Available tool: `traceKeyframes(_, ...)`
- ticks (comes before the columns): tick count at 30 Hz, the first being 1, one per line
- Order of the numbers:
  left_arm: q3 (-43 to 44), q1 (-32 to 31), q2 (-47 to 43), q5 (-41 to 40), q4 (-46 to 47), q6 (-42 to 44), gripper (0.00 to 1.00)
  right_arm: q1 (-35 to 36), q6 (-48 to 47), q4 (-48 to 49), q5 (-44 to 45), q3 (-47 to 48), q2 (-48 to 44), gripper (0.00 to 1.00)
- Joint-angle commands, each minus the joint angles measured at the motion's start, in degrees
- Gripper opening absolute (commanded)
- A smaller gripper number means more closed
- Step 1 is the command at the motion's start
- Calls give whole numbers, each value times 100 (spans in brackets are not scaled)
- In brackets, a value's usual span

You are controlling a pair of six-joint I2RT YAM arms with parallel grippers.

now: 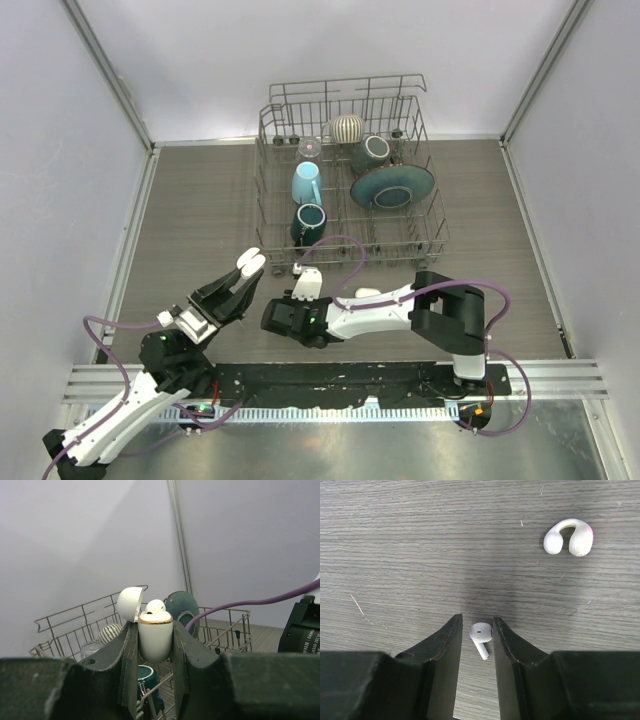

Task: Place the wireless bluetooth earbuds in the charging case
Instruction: Pick up the earbud from the center of the board.

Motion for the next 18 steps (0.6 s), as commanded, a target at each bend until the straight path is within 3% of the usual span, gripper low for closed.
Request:
traceKeyframes(1, -206, 7, -295, -97, 193, 35, 0, 34, -29, -333, 269, 118, 180, 36)
traceKeyframes(18, -188, -2, -295, -97, 193, 26, 0, 104, -292, -623, 146, 337, 417, 35)
